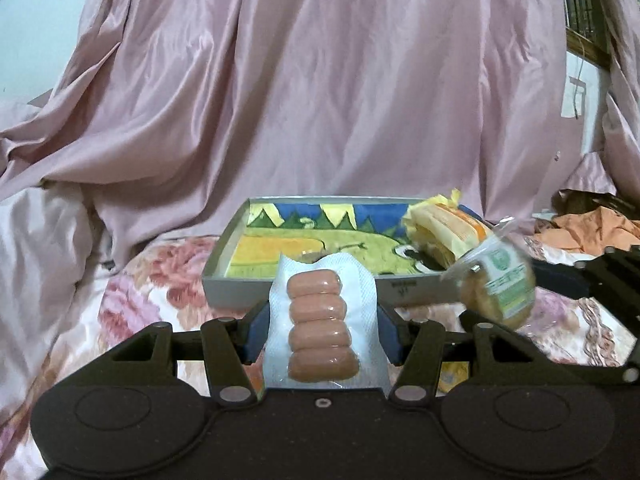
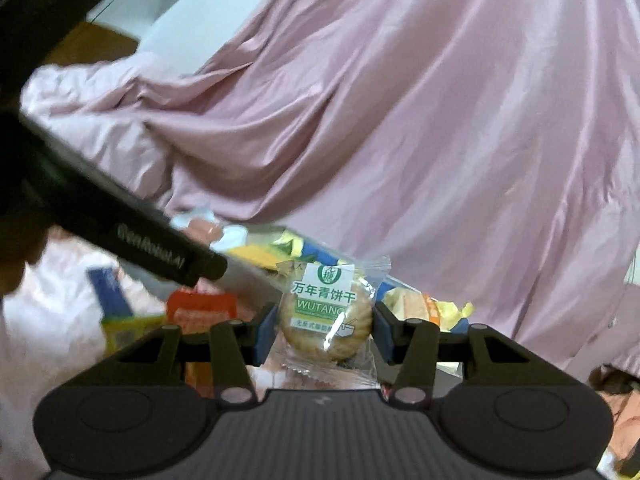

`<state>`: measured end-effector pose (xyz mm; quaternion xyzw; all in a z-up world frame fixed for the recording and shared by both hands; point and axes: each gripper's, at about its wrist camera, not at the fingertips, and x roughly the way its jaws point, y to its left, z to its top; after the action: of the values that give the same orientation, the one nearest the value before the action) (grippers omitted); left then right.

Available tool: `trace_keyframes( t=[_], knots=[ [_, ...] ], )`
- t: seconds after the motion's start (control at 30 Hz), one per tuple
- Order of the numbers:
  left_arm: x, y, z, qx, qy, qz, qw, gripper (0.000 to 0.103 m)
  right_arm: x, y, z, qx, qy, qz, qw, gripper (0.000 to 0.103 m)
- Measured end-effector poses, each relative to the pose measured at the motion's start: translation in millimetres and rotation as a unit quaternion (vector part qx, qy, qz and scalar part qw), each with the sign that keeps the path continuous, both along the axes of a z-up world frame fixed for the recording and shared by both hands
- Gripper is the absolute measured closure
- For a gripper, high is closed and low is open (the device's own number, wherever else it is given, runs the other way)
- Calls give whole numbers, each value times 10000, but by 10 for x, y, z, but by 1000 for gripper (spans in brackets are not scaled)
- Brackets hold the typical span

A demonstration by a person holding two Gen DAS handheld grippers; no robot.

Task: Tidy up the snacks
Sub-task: 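Carry both packs into the grey tray and open both tools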

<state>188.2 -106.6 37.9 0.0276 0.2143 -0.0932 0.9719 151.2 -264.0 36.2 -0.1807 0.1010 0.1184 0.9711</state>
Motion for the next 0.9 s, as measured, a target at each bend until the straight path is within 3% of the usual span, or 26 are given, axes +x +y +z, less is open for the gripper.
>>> trace_keyframes(
  t=[0.17,0.37,0.63,0.9],
  knots=[
    [278,22,5,-206,-6,176,9996,46,291,-131,-9,433,21,-204,9989,49],
    [642,83,64,-707,70,425,9966,46,625,-117,-2,550,-205,-261,9979,49],
    [1026,-8,24,-811,207,562,9949,46,782,-23,-82,458,-351,-106,9983,49],
    [1264,-166,-31,-759,307,561,9951,45,973,-132,-135,755,-23,-239,9969,48]
  ],
)
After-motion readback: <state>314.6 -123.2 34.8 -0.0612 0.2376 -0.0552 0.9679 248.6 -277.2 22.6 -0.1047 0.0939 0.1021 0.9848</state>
